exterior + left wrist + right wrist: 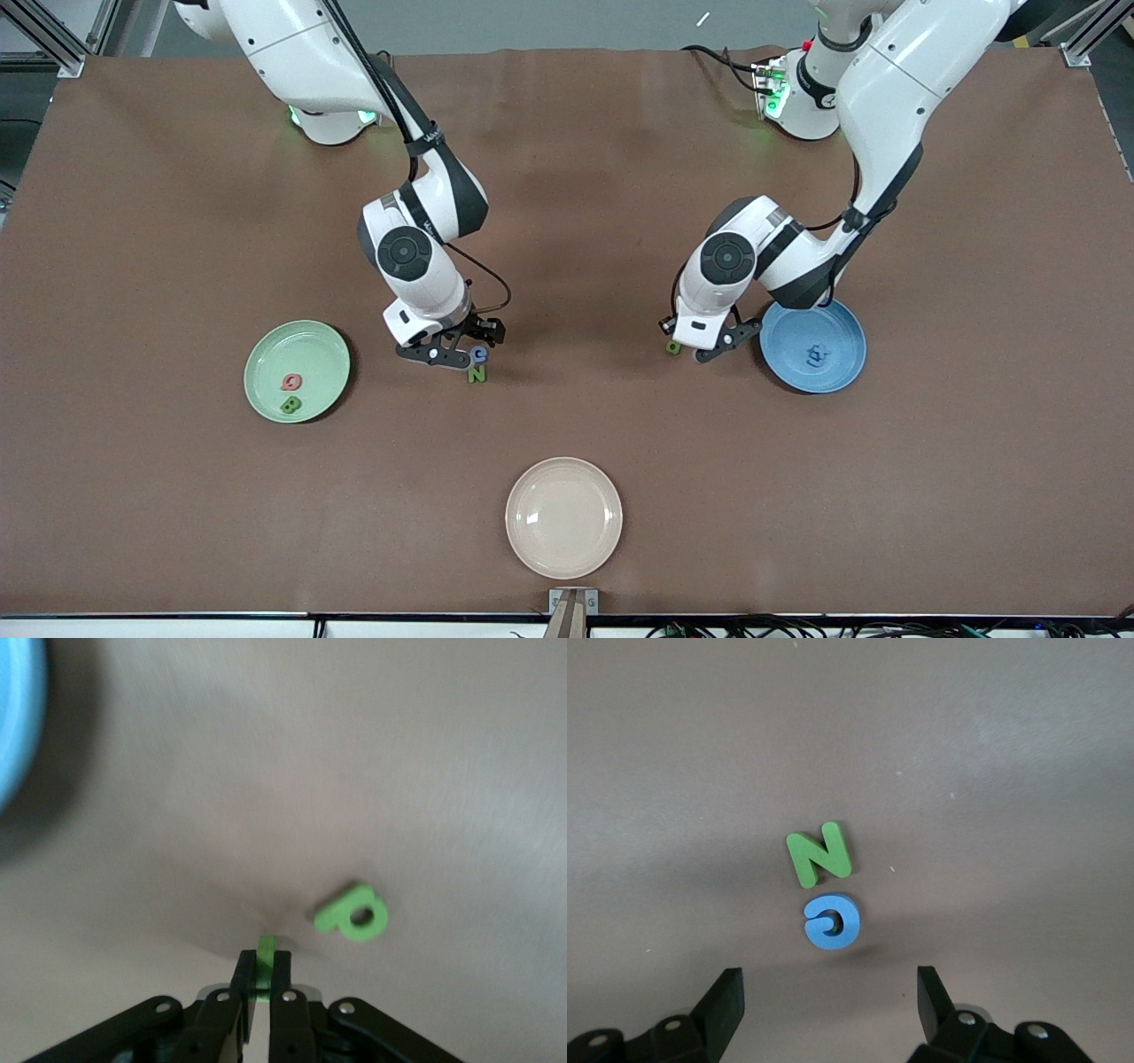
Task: Sort upper and lower case letters into plates
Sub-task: 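Grasp the G with the right gripper while the left gripper places the letter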
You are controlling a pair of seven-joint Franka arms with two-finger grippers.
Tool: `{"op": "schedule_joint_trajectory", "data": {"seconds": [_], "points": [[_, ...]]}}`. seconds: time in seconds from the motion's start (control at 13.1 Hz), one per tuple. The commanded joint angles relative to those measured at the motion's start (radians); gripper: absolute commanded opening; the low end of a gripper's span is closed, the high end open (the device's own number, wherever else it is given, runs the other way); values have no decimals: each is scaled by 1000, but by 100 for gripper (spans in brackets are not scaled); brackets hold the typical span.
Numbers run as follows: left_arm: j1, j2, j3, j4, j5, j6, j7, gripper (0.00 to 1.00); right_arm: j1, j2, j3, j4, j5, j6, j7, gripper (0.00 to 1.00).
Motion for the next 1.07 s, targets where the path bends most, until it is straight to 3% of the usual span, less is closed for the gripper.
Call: {"op": "schedule_joint_trajectory", "data": {"seconds": [0.0, 0.23, 0.53, 0.61, 0.69, 0.76, 0.99], "points": [[50, -90, -2, -9, 18, -83, 52, 0, 13, 68, -11, 52, 15, 31, 21, 87], [155, -130, -2, -10, 19, -120, 216, 0, 12, 88, -11, 66, 14, 36, 21, 86], [280, -115, -2, -19, 39, -120, 337, 3, 12, 88, -11, 66, 8, 37, 21, 69], [296, -107, -2, -22, 62, -120, 331, 23, 12, 91, -11, 66, 6, 37, 21, 64], [299, -99, -2, -22, 65, -118, 322, 71, 12, 92, -11, 64, 5, 42, 21, 61], [298, -99, -2, -22, 65, -118, 317, 99, 10, 92, -12, 63, 5, 47, 21, 60], [273, -104, -13, -9, 58, -118, 291, 100, 10, 94, -12, 60, 3, 48, 21, 58]]}}
